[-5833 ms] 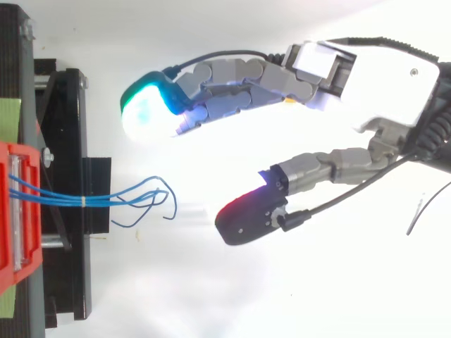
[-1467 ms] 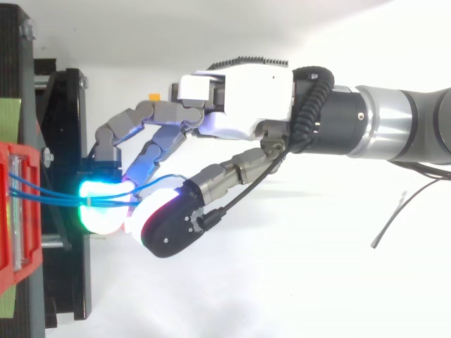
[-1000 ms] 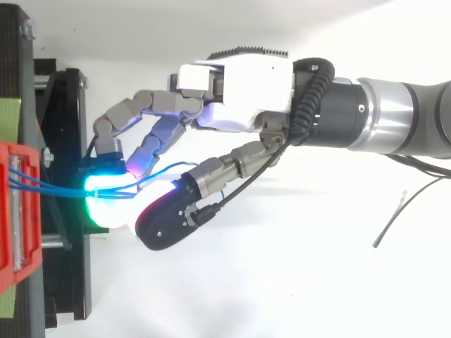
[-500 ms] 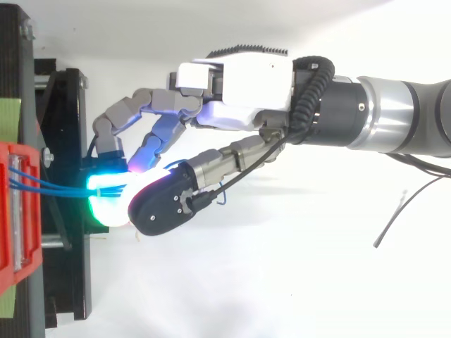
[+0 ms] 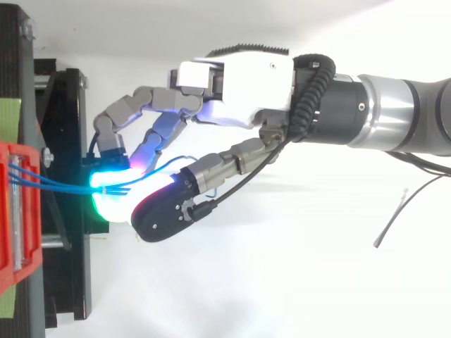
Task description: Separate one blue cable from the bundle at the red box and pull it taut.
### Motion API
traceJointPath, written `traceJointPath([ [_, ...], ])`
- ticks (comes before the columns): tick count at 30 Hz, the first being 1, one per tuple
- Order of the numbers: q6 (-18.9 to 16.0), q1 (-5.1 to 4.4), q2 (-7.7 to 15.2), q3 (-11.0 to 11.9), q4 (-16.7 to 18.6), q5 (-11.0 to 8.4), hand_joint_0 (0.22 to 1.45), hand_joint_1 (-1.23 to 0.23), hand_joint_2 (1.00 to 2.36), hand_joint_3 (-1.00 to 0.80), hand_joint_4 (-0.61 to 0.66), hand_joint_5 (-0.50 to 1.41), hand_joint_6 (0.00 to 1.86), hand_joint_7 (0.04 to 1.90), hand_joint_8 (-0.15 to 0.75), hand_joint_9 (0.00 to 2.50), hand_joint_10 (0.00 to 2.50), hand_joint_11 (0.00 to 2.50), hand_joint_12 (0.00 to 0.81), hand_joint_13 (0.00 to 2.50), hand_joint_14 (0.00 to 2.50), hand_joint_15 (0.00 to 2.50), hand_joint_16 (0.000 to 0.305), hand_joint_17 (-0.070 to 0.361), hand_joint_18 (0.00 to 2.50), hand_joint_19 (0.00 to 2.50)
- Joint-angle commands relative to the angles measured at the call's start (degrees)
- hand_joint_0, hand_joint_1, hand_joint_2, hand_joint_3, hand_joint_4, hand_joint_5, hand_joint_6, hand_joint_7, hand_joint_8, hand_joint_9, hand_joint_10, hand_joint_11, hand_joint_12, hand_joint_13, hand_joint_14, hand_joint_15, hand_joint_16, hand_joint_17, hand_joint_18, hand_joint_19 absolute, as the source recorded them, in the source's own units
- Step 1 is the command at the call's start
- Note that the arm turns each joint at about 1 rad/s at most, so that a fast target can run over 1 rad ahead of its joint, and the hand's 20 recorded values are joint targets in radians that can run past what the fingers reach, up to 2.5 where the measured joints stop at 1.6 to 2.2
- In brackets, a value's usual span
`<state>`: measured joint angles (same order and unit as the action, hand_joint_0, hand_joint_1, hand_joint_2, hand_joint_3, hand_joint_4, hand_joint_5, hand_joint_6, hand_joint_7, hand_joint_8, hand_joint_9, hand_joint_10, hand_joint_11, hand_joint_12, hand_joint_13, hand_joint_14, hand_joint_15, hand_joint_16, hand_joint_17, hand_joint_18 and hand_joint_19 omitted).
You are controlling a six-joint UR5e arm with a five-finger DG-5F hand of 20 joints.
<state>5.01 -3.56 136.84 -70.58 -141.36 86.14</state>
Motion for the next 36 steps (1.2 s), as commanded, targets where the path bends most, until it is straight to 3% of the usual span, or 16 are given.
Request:
traceJointPath([
  [1, 0.5, 0.04, 0.0, 0.0, -0.1, -0.01, 0.84, -0.91, 1.02, -0.32, 0.03, -0.21, 0.91, 1.34, 0.31, 0.9, 0.02, 0.75, 0.355, 0.9, 0.02, 0.52, 0.042, 0.096, 0.83, 0.52],
  [4, 0.5, -0.13, 0.0, -0.1, -0.1, -0.28, 0.86, -0.88, 1.0, -0.5, 0.07, -0.21, 0.91, 1.27, 0.308, 0.91, 0.02, 0.76, 0.353, 0.91, 0.02, 0.52, 0.041, 0.092, 0.84, 0.51],
  [10, 0.6, -0.13, 0.0, 0.0, -0.3, -0.28, 0.66, -0.9, 1.0, -0.5, 0.16, -0.18, 0.9, 1.31, 0.332, 0.96, 0.02, 0.76, 0.357, 0.95, 0.02, 0.52, 0.041, 0.093, 0.9, 0.46],
  [18, 1.0, -0.13, 0.0, 0.0, -0.3, -0.01, 0.55, -0.82, 1.0, -0.5, 0.19, -0.18, 0.88, 1.24, 0.342, 0.95, 0.02, 0.76, 0.375, 0.94, 0.02, 0.52, 0.044, 0.1, 0.91, 0.51],
  [23, 1.0, -0.13, 0.0, 0.0, -0.3, -0.01, 0.52, -0.57, 1.0, -0.5, 0.2, -0.19, 0.87, 1.18, 0.354, 0.94, 0.02, 0.73, 0.391, 0.94, 0.02, 0.52, 0.048, 0.109, 0.93, 0.53],
  [24, 1.0, -0.13, 0.0, 0.0, -0.3, -0.01, 0.56, -0.48, 1.0, -0.5, 0.18, -0.19, 0.87, 1.18, 0.348, 0.95, 0.02, 0.72, 0.381, 0.94, 0.02, 0.52, 0.047, 0.106, 0.93, 0.56],
  [26, 1.0, -0.22, 0.0, 0.1, -0.3, -0.01, 0.6, -0.44, 1.0, -0.5, 0.17, -0.18, 0.86, 1.19, 0.34, 0.95, 0.02, 0.72, 0.377, 0.94, 0.02, 0.53, 0.046, 0.103, 0.92, 0.58],
  [28, 1.0, -0.13, 0.0, 0.0, -0.3, -0.01, 0.63, -0.46, 1.0, -0.5, 0.16, -0.19, 0.86, 1.17, 0.345, 0.94, 0.02, 0.72, 0.377, 0.94, 0.02, 0.53, 0.046, 0.104, 0.92, 0.6],
  [33, 1.2, -0.22, 0.0, 0.0, -0.3, -0.01, 0.62, -0.69, 1.02, -0.21, 0.17, -0.23, 0.89, 1.16, 0.342, 0.79, 0.02, 0.72, 0.391, 0.89, 0.02, 0.53, 0.05, 0.111, 0.91, 0.61],
  [36, 1.6, -0.22, 0.0, 0.1, -0.3, -0.01, 0.65, -0.76, 1.02, -0.2, 0.16, -0.24, 0.89, 1.16, 0.341, 0.78, 0.02, 0.73, 0.395, 0.88, 0.02, 0.53, 0.05, 0.112, 0.91, 0.6],
])
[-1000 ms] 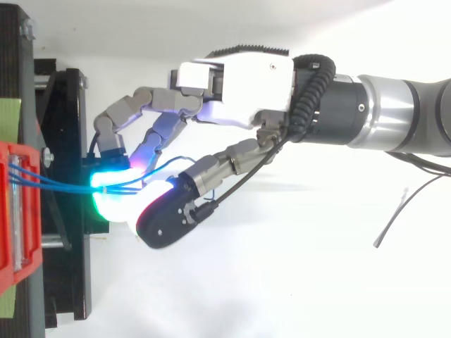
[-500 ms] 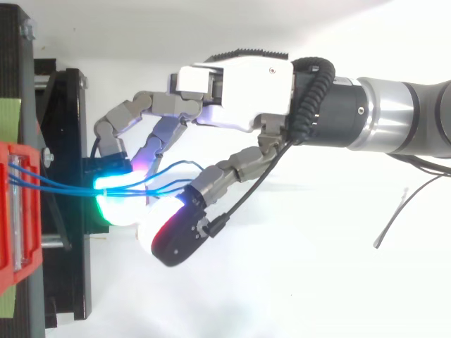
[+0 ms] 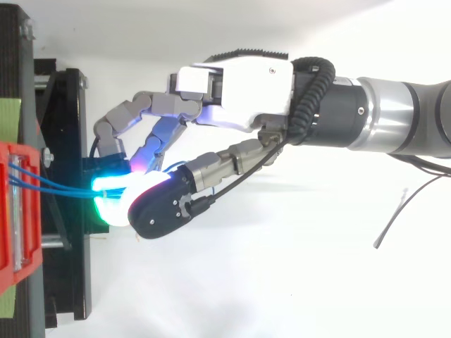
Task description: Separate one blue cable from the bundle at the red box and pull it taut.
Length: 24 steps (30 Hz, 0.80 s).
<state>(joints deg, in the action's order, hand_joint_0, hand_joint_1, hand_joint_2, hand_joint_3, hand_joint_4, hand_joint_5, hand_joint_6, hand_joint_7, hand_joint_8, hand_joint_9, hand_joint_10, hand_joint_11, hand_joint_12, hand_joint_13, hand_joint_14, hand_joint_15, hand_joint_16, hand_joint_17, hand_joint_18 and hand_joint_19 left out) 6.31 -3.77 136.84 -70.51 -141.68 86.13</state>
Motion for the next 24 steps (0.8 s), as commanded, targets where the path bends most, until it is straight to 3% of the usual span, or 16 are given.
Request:
traceJointPath([
  [1, 0.5, -0.01, -0.1, 0.1, 0.0, -0.09, 0.67, -0.79, 1.02, -0.2, 0.16, -0.24, 0.89, 1.17, 0.335, 0.77, 0.02, 0.73, 0.393, 0.88, 0.02, 0.53, 0.05, 0.112, 0.91, 0.59],
  [6, 2.1, -0.01, 0.0, 0.8, -0.3, -0.26, 0.73, -0.85, 1.02, -0.27, 0.19, -0.25, 0.89, 1.15, 0.313, 0.69, 0.01, 0.72, 0.383, 0.84, 0.02, 0.52, 0.05, 0.111, 0.89, 0.53],
  [10, 2.3, -0.19, 0.0, 0.8, -1.0, -0.26, 0.75, -0.86, 1.0, -0.49, 0.19, -0.26, 0.89, 1.13, 0.31, 0.67, 0.02, 0.71, 0.378, 0.82, 0.02, 0.51, 0.05, 0.112, 0.89, 0.5],
  [14, 2.4, -0.36, 0.0, 0.8, -1.1, -0.26, 0.65, -0.81, 1.0, -0.5, 0.19, -0.25, 0.89, 1.12, 0.31, 0.69, 0.01, 0.72, 0.381, 0.83, 0.02, 0.52, 0.05, 0.112, 0.88, 0.53],
  [19, 2.4, -0.45, -0.1, 0.9, -1.1, -0.26, 0.52, -0.57, 1.0, -0.5, 0.22, -0.26, 0.88, 1.09, 0.334, 0.68, 0.02, 0.69, 0.404, 0.81, 0.02, 0.52, 0.053, 0.12, 0.88, 0.55],
  [24, 2.4, -0.36, 0.0, 0.9, -1.4, -0.18, 0.56, -0.36, 1.0, -0.5, 0.2, -0.25, 0.87, 1.08, 0.326, 0.7, 0.01, 0.67, 0.393, 0.8, 0.02, 0.53, 0.051, 0.115, 0.86, 0.61],
])
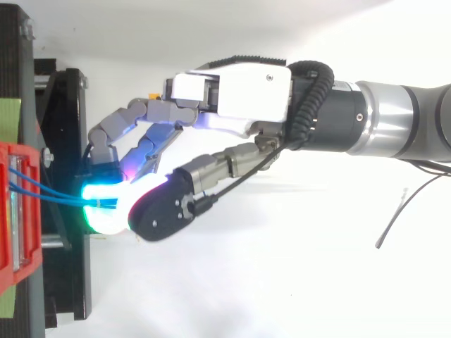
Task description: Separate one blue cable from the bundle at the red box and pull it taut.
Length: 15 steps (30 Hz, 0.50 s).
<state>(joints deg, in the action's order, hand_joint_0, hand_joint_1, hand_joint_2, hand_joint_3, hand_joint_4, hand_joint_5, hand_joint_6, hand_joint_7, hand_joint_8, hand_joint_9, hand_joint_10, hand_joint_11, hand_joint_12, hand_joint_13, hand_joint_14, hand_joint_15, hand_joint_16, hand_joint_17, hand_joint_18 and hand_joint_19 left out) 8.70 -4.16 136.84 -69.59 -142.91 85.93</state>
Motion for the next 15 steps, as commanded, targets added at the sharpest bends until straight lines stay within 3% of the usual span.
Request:
traceJointPath([
  [1, 0.0, -0.06, 0.0, 0.0, -0.2, -0.06, 0.58, -0.35, 1.0, -0.5, 0.19, -0.25, 0.87, 1.09, 0.324, 0.7, 0.02, 0.68, 0.39, 0.8, 0.02, 0.53, 0.05, 0.113, 0.85, 0.63],
  [10, 0.0, 0.12, 0.0, 0.2, -0.2, 0.11, 0.63, -0.63, 1.02, -0.26, 0.19, -0.25, 0.88, 1.12, 0.335, 0.73, 0.02, 0.71, 0.394, 0.82, 0.02, 0.53, 0.051, 0.114, 0.86, 0.66],
  [15, 0.1, 0.12, 0.0, 0.6, -0.3, 0.03, 0.67, -0.75, 1.02, -0.26, 0.19, -0.25, 0.89, 1.12, 0.334, 0.77, 0.02, 0.73, 0.388, 0.86, 0.02, 0.55, 0.051, 0.114, 0.89, 0.63],
])
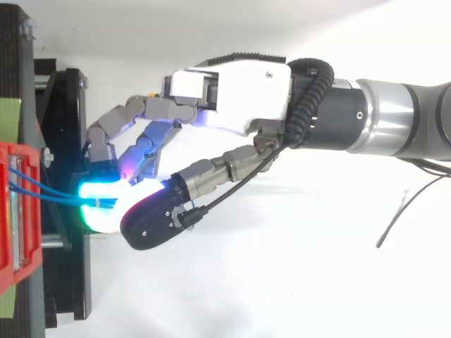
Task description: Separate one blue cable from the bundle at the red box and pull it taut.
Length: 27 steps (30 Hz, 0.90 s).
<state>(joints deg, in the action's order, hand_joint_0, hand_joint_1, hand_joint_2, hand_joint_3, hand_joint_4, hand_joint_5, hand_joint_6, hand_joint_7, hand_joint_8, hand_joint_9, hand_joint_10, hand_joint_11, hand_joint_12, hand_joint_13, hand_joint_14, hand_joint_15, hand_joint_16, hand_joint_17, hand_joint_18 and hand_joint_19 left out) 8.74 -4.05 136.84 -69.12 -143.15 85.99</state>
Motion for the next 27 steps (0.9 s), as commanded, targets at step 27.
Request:
traceJointPath([
  [27, 0.3, -0.17, 0.0, 0.8, -2.1, 0.67, 0.61, -0.44, 1.0, -0.5, 0.14, -0.18, 0.87, 1.18, 0.336, 1.07, 0.02, 0.77, 0.377, 1.05, 0.02, 0.59, 0.048, 0.108, 1.04, 0.71],
])
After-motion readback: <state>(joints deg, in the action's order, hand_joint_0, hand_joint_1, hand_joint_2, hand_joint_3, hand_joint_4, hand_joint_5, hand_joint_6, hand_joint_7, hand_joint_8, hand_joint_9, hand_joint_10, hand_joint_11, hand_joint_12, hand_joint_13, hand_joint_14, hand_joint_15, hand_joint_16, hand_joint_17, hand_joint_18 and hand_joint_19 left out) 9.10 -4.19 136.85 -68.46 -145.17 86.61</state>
